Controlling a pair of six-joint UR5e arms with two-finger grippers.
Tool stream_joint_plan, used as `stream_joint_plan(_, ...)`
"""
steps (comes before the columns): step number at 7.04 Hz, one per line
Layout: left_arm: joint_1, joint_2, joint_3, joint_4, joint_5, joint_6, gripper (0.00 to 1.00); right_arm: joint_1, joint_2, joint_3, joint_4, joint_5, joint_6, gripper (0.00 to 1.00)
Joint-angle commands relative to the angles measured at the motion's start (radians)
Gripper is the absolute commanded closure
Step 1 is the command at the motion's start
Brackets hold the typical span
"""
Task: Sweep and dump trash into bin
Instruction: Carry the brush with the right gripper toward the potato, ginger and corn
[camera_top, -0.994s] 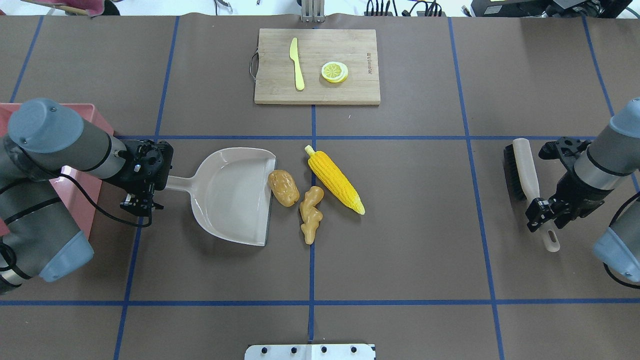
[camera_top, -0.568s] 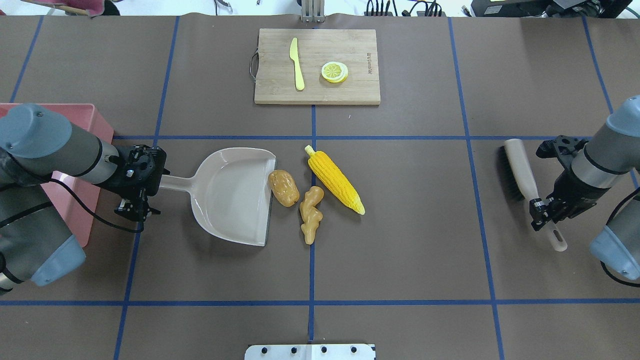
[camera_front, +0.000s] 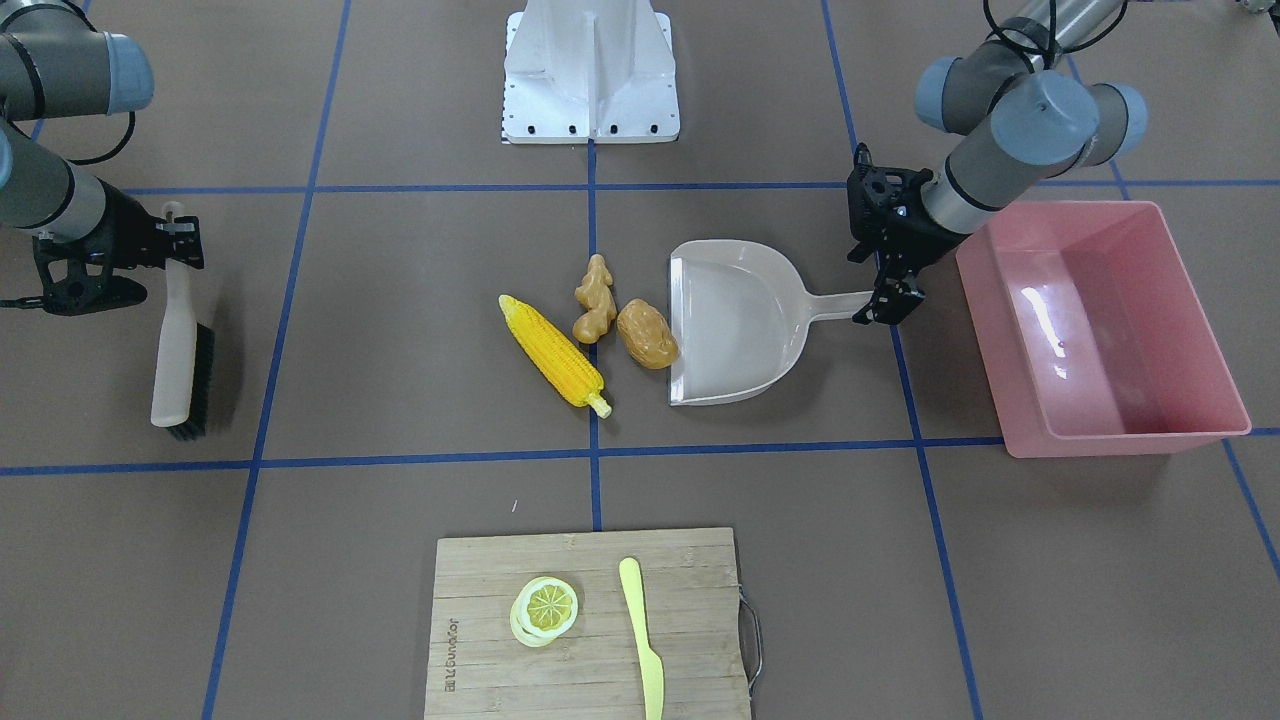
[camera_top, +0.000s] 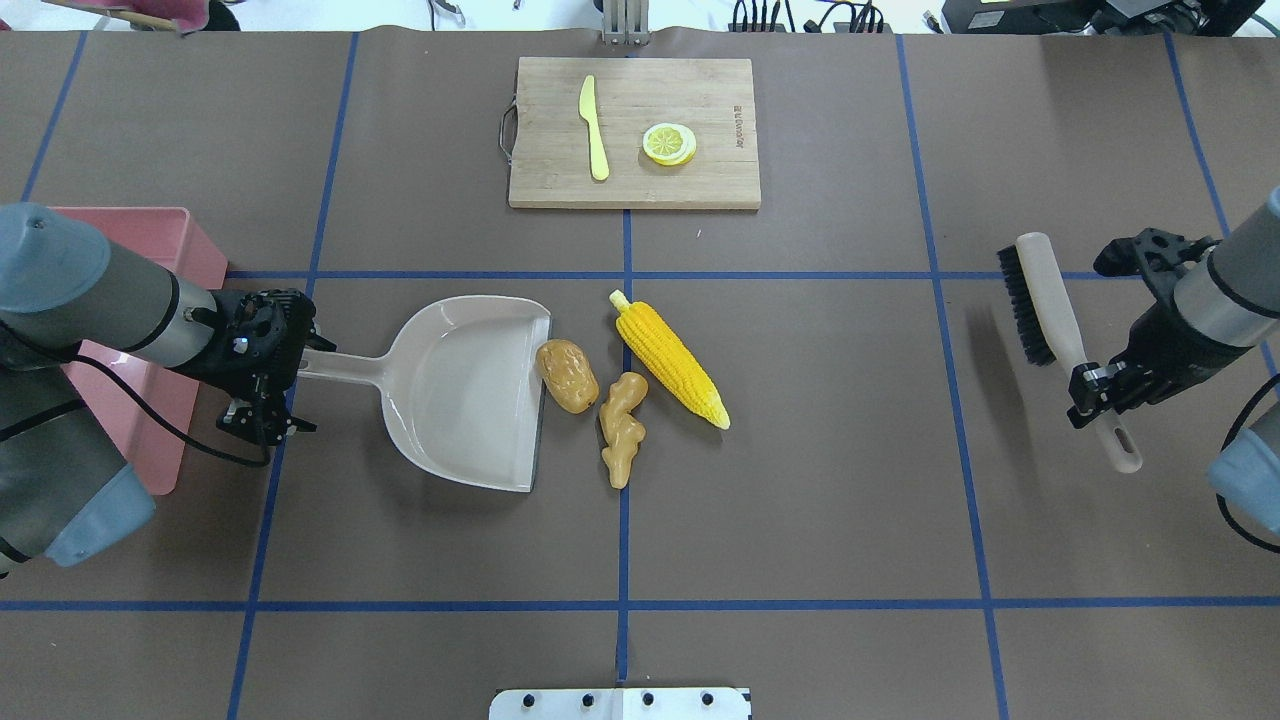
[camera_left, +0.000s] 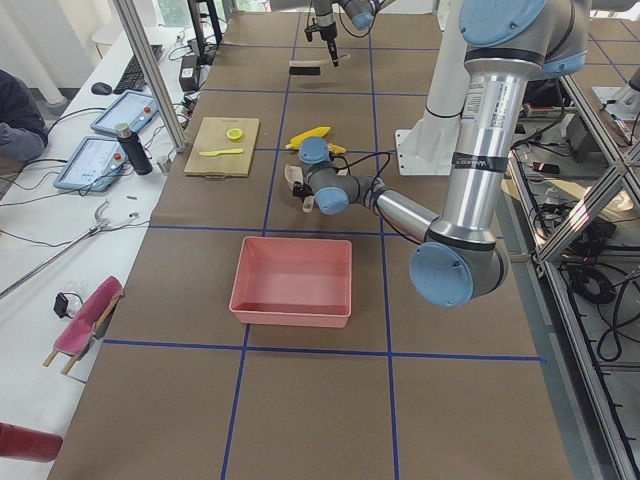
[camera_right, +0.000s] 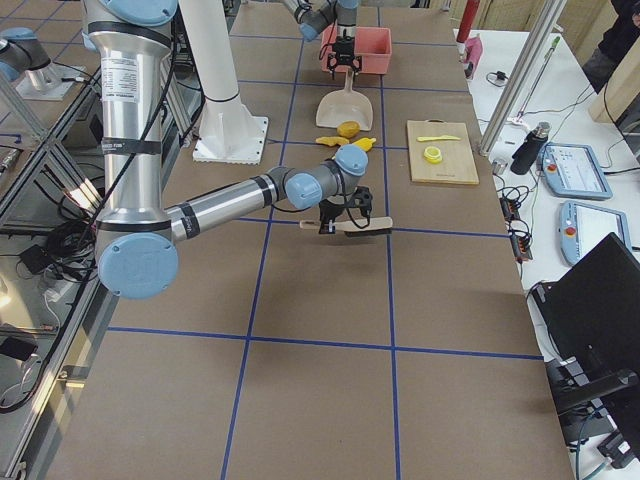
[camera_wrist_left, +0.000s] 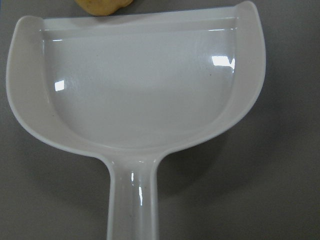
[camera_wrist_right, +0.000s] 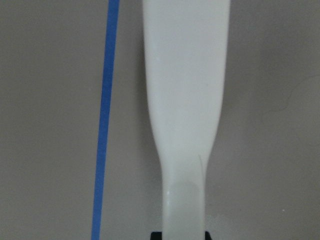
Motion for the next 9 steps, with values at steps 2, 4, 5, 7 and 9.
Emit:
stream_joint_plan(2,-0.010,0.003,0.033,-0.057,-0.001,-0.012,0.04,0.022,0.003,0.124,-0.104,-0.077,-0.003,1.00)
stream_joint_plan(4,-0.012,0.002,0.040,-0.062,0.001,-0.011,0.04,-0.096,0.126,0.198,-0.353,-0.222,-0.018,1.00)
stream_joint_plan(5,-0.010,0.002,0.042,-0.062,0.002,-0.012,0.04,-0.131,0.224,0.194,-0.477,-0.234,-0.041,1.00)
stream_joint_plan(7,-0.010,-0.001,0.042,-0.060,0.004,-0.012,0.04,-0.241,0.329,0.183,-0.638,-0.350,-0.049,1.00)
stream_joint_plan(9,-0.010,0.003,0.042,-0.060,0.004,-0.012,0.04,-0.317,0.443,0.145,-0.771,-0.425,-0.038,1.00)
